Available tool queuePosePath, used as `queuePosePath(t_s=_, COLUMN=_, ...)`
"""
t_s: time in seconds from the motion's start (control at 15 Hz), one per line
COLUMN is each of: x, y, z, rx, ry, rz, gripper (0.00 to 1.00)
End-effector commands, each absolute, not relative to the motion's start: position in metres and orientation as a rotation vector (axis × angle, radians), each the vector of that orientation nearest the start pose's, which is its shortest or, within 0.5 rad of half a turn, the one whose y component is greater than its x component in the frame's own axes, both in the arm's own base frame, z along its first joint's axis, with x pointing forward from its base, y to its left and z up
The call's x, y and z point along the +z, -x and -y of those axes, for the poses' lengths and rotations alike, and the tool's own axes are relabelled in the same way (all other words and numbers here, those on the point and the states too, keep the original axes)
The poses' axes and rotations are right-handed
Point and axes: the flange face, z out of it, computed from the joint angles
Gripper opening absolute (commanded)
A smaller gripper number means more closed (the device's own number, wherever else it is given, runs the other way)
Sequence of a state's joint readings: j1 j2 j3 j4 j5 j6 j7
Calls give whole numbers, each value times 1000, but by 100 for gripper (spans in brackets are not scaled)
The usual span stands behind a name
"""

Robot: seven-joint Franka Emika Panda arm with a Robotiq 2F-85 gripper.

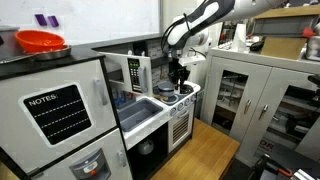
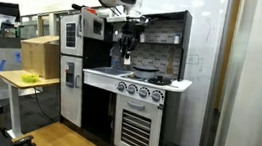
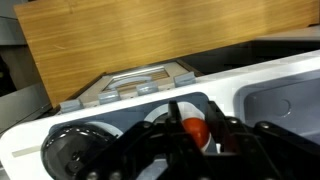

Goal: Remove the black lid from the grey pot, place the white and red shaker inside the sink

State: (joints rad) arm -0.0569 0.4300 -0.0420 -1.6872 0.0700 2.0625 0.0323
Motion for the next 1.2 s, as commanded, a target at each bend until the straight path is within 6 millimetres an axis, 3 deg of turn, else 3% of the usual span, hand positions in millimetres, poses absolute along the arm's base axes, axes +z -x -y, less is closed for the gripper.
queuePosePath(t_s=0.0, x=364, y=-641, z=76, rx=-27, ry=3144, rz=-322, gripper=8)
queuePosePath(t_s=0.67, x=410, y=-651, z=129, rx=-158, ry=3216, rz=-324, gripper=8)
queuePosePath(t_s=1.13, x=467, y=-682, z=137, rx=-263, ry=3205, rz=-111, gripper=8)
